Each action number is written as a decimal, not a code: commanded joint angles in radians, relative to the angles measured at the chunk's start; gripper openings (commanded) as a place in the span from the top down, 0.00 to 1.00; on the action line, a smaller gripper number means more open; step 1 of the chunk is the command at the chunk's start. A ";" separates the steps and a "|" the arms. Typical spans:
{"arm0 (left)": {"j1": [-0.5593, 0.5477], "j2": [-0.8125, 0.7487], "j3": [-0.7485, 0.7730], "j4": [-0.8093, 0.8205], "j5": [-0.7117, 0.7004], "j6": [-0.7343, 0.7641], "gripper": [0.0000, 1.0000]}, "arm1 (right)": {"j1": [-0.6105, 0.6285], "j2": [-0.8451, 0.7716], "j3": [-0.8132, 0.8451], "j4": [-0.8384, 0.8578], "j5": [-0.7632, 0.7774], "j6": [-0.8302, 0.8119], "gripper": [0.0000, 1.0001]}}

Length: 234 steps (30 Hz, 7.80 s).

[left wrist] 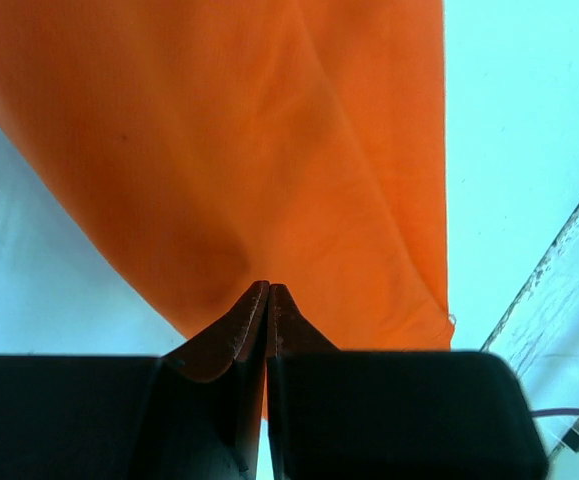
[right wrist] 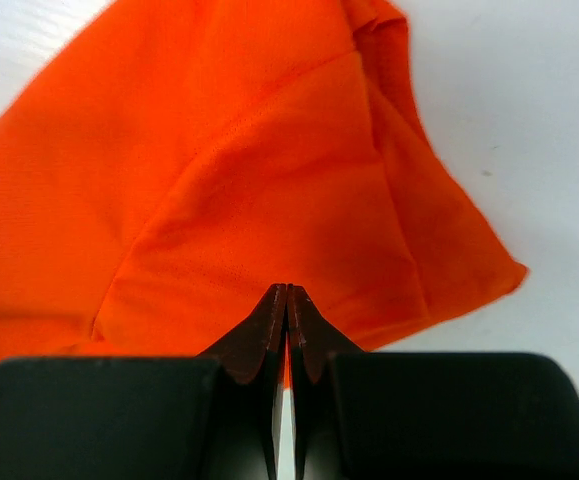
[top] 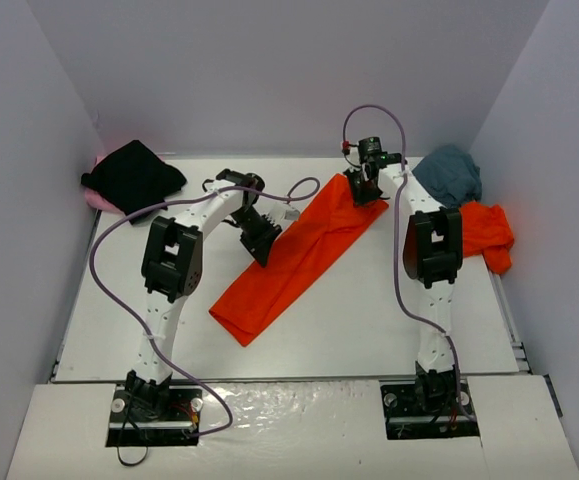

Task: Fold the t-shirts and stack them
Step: Fold the tshirt

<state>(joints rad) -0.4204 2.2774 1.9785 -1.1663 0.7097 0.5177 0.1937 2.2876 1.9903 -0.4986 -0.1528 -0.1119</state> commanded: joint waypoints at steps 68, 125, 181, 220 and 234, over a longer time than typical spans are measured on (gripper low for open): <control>-0.100 -0.079 0.137 0.033 -0.041 -0.009 1.00 | 0.247 0.096 0.452 0.036 0.302 -0.283 0.64; 0.030 -0.064 0.589 0.134 -0.303 -0.275 0.75 | 0.620 -0.632 -0.643 -0.201 -0.127 -0.465 0.68; 0.356 -0.566 -0.363 0.500 -0.142 -0.242 0.77 | 0.989 -0.109 -0.519 -0.219 -0.080 -0.374 0.64; 0.347 -0.526 -0.306 0.435 -0.066 -0.217 0.78 | 1.137 -0.269 -0.231 -0.432 -0.150 -0.409 1.00; 0.305 -0.495 -0.220 0.309 0.047 -0.147 0.78 | 0.840 -0.317 -0.050 -0.437 0.034 -0.514 1.00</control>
<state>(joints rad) -0.0955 1.8014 1.6836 -0.8103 0.6849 0.3246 1.1086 2.0446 1.8346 -0.8954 -0.2170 -0.5482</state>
